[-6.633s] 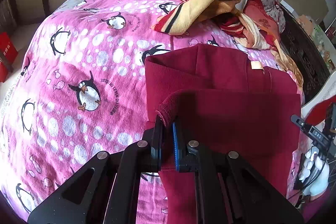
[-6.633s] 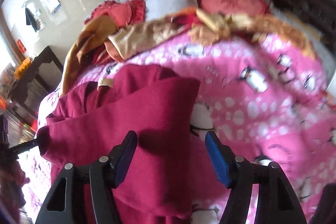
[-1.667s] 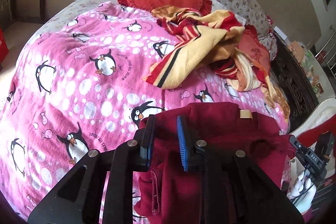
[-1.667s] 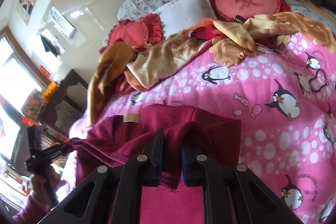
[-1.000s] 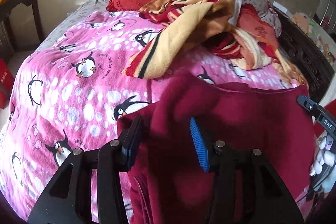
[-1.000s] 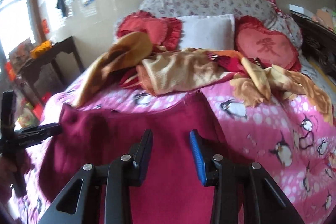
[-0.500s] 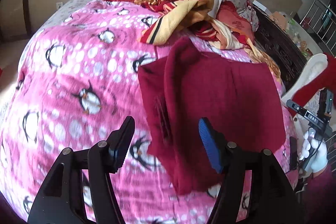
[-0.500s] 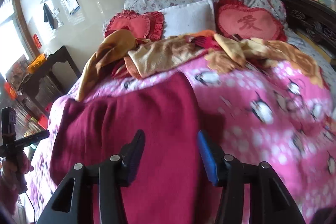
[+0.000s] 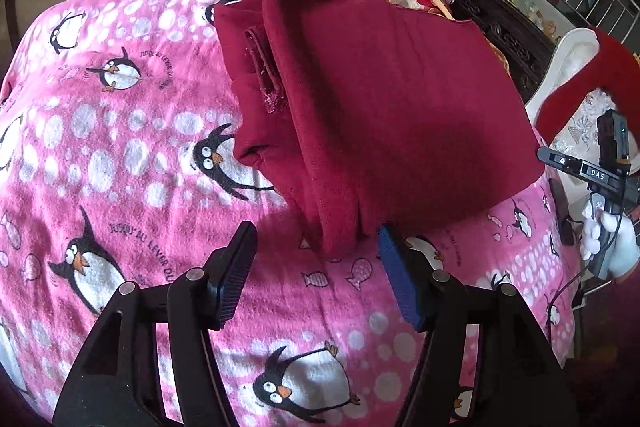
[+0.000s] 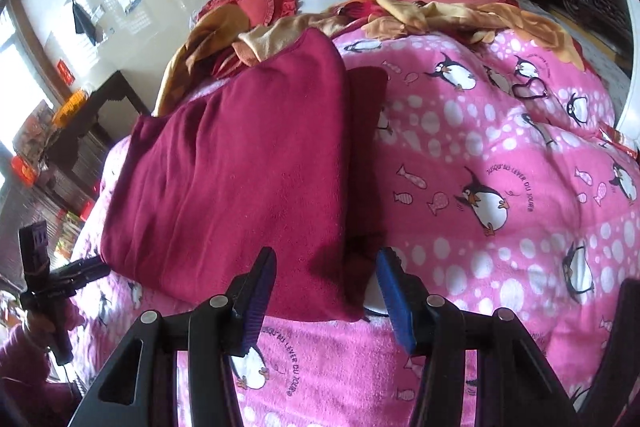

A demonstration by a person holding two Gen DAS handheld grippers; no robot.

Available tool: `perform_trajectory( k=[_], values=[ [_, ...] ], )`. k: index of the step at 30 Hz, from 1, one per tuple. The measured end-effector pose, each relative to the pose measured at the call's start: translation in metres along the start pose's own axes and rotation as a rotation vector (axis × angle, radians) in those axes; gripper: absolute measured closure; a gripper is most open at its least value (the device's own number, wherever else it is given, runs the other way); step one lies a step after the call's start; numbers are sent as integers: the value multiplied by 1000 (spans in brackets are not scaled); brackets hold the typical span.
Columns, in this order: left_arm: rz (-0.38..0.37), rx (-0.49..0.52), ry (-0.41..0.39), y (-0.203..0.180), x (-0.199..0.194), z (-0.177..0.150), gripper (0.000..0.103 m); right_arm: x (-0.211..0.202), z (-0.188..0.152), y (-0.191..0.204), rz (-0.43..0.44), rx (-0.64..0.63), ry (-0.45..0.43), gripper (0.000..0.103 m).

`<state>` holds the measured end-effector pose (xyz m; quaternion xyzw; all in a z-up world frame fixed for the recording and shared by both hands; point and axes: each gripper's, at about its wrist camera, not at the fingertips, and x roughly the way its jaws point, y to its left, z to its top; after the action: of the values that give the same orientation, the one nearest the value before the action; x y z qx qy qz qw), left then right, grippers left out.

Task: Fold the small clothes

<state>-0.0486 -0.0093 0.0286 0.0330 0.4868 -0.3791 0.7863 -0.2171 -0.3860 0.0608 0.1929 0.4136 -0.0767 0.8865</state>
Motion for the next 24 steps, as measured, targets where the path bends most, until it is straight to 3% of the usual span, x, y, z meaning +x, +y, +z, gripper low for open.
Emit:
perform_trajectory(
  k=[3,8,9,10,11,14,20,24],
  values=[
    [-37,0,11,-3,4,3,60,12,0,2,-1,-7,29,53],
    [-28,59,31,-13,6,7,81,19,1,2,35,21,21,54],
    [-18,69,32,-16,6,8,88,21,1,1,47,39,26,56],
    [-6,79,31,-17,5,9,92,23,1,1,48,45,32,66],
    [-1,86,28,-18,4,9,94,25,1,1,45,48,39,78],
    [7,107,21,-16,-7,10,96,18,0,-2,48,76,12,96],
    [6,181,-25,-23,-41,17,96,-12,0,4,110,73,-30,97],
    [14,190,6,-21,-26,5,96,-22,-10,5,86,68,-43,97]
  ],
)
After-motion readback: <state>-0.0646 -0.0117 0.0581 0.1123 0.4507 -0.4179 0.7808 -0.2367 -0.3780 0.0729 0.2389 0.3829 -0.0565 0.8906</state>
